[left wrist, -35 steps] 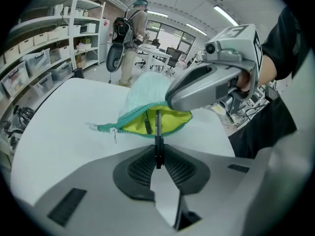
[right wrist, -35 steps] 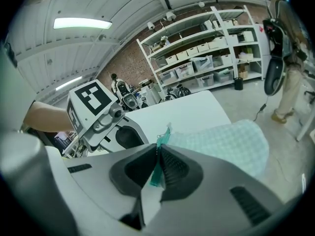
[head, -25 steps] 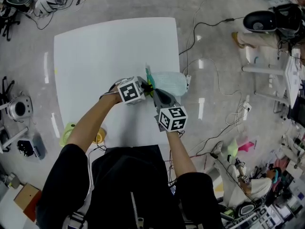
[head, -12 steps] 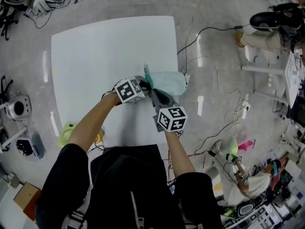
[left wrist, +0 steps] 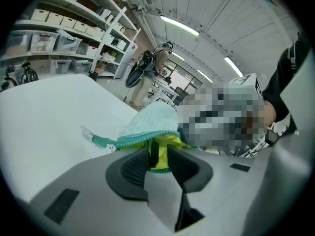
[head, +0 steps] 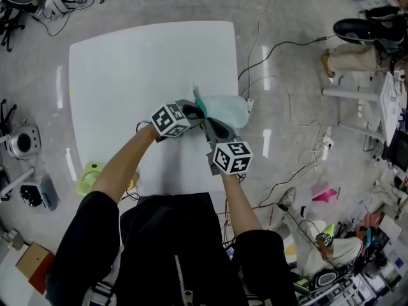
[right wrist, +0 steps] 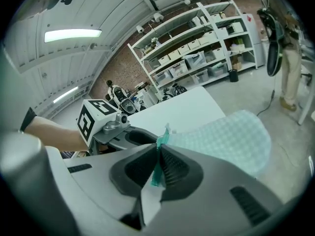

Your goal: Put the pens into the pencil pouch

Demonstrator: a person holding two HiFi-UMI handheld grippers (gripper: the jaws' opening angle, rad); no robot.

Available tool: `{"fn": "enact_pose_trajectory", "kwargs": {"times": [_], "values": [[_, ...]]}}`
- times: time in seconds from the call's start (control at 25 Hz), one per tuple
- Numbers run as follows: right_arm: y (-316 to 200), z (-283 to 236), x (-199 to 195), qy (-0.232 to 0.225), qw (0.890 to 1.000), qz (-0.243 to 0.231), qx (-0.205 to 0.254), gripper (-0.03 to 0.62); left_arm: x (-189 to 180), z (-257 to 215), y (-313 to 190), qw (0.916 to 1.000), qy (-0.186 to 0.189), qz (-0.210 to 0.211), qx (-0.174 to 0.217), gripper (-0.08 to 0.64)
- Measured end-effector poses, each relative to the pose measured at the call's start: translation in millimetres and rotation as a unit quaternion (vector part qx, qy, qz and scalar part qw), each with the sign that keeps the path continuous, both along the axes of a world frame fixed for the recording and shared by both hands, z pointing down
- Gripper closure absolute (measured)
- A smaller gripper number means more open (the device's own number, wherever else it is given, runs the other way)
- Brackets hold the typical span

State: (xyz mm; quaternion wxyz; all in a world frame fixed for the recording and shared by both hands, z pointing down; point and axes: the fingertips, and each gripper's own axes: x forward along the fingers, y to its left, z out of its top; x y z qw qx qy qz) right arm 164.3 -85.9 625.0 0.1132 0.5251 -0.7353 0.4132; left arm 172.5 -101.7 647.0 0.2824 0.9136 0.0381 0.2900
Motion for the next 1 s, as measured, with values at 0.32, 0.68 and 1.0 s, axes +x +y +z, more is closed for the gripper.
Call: {"fn": "enact_pose_trajectory", "kwargs": {"times": [0.32,0.68,1.0], "values": [[7,16,1,0.017,1.0,-0.007,-0.008,0.558,-34,-4,-2,0.9993,-0.023,-0.008,0.03,0.443],[2,31,-1,0.038,0.999,-0.008,-0.024,0.554,-86,-27,-21,0.9946,-0.019,-0.086,0.055,0.443],[17,48,-6,0.08,0.996,-0.023,-0.043,0.5,-131,-64,-11,0.9869,0.007,-0.144,0.073,0.443]]}}
